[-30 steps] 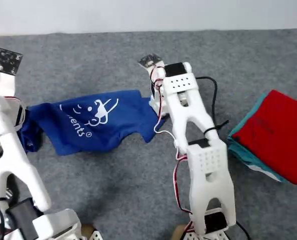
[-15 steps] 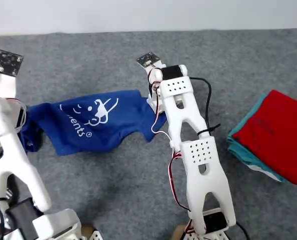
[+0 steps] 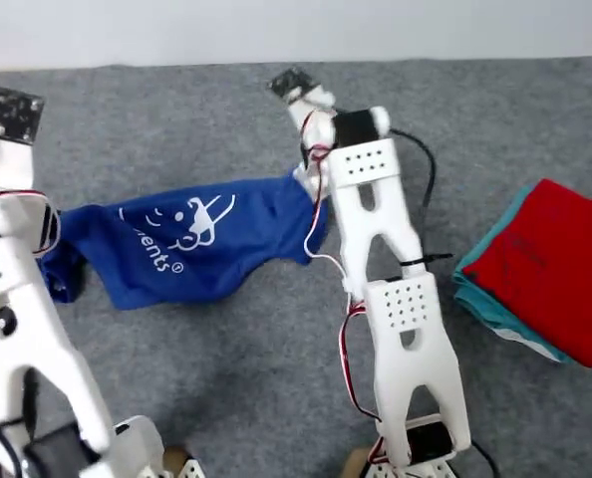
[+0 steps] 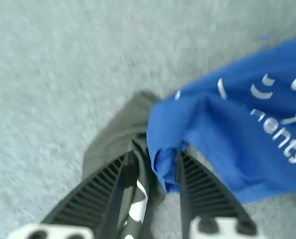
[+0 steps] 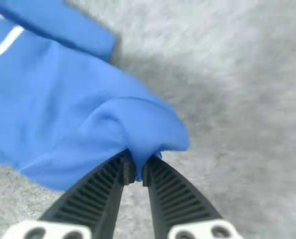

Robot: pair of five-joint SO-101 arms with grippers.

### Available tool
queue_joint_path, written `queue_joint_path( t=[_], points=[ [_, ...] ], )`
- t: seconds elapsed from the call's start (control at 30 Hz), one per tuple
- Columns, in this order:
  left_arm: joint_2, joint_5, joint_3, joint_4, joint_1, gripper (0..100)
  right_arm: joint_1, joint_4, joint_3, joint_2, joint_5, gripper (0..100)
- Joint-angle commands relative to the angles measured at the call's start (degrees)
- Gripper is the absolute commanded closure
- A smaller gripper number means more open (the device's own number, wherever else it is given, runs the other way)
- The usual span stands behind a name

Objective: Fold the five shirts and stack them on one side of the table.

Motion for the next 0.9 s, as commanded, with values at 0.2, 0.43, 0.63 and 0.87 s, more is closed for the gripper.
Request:
queue_joint_path(
  t=[0.2, 0.43, 0.63, 0.87],
  points=[
    [-7.9, 3.3, 3.9, 1.7, 10.0, 86, 6.1, 2.3, -3.2, -16.9, -2.4, 98.7],
    [-7.5, 1.0, 16.0, 3.3, 23.6, 86, 8.3, 2.3, -3.1, -17.5, -2.8, 98.7],
    [-7.4, -0.7, 27.1, 0.8, 33.6, 78, 8.1, 2.3, -1.0, -17.1, -2.8, 98.7],
    [-7.4, -3.3, 35.9, -6.7, 34.1, 77, 8.3, 2.4, 4.3, -17.0, -2.8, 98.8]
  ],
)
